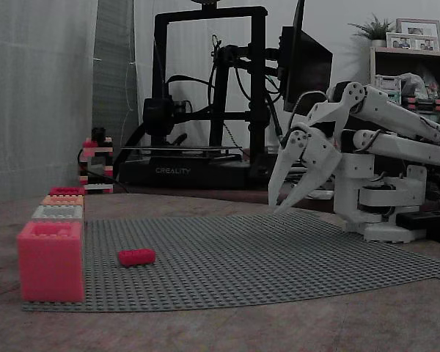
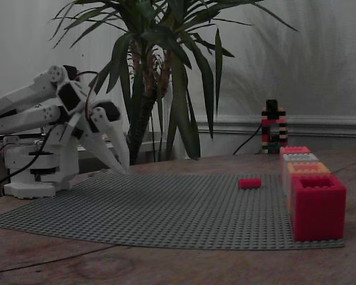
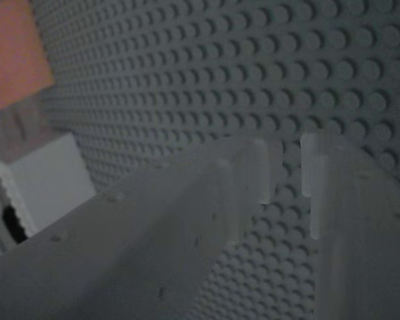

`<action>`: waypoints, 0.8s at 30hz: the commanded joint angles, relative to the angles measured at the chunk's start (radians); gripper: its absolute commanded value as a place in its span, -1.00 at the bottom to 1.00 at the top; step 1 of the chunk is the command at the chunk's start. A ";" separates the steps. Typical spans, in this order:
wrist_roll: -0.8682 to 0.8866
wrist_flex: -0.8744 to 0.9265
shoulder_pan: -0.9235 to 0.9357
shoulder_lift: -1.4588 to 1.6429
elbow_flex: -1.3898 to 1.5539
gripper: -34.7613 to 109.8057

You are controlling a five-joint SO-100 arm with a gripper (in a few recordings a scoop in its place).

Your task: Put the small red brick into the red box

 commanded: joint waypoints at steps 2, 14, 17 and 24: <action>0.029 0.032 -0.026 0.011 -0.012 -0.52; 0.028 0.032 -0.026 0.011 -0.012 -0.52; 0.028 0.032 -0.026 0.011 -0.012 -0.52; -0.032 -0.029 -0.026 -0.152 -0.149 -0.52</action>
